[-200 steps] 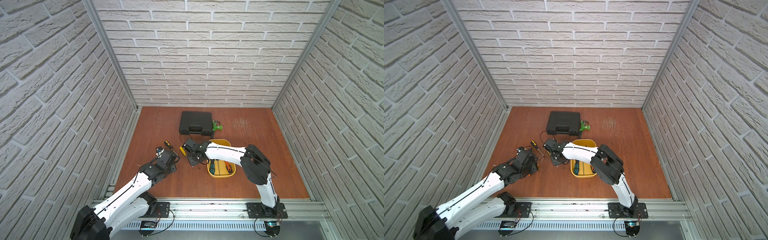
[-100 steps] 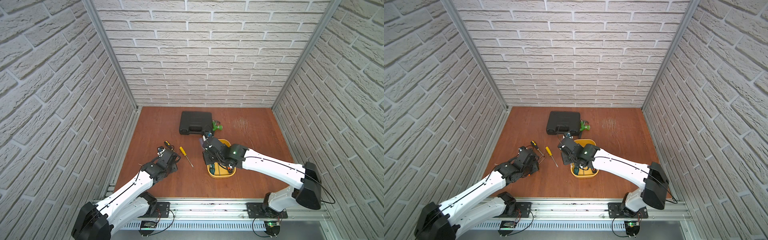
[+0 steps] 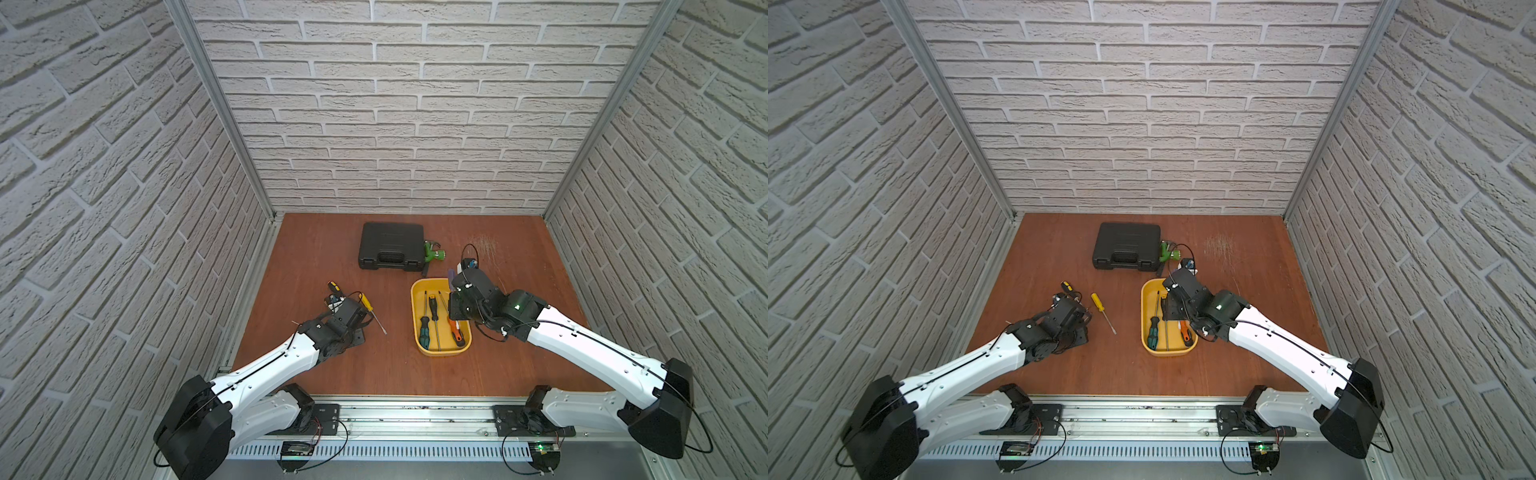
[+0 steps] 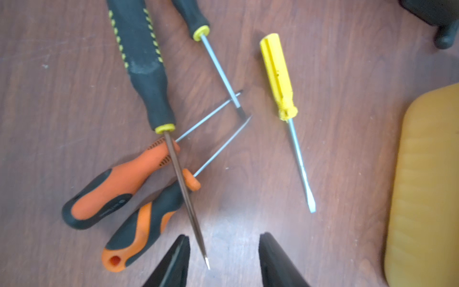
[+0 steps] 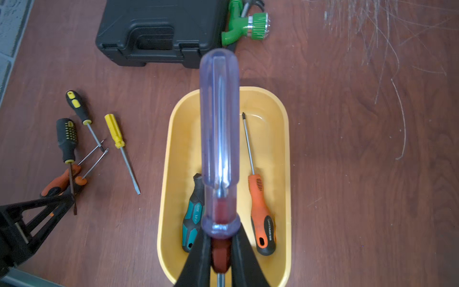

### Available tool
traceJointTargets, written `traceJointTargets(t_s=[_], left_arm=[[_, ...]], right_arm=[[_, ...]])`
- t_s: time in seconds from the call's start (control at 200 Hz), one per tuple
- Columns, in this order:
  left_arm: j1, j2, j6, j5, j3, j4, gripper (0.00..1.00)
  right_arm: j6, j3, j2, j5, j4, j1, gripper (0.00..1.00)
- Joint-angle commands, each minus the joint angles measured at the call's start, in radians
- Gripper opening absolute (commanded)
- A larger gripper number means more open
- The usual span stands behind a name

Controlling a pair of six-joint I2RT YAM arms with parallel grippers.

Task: Put the screwdriver on the desktop into the storage box
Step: Place the screwdriver in the storage box.

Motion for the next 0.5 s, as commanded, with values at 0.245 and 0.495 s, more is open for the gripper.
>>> traceJointTargets(t_s=[0.245,0.495], left_arm=[[-0.011,-0.041,-0.018,-0.037,0.003,0.009,0.51],[-0.006,-0.076,-0.017,-0.045,-0.009,-0.001,0.51]], right_arm=[[0.010,-0.014,0.086,-0.052,0.055,-0.048,0.02],[0.005,-0.022,0.200,-0.079,0.094,-0.073,0.02]])
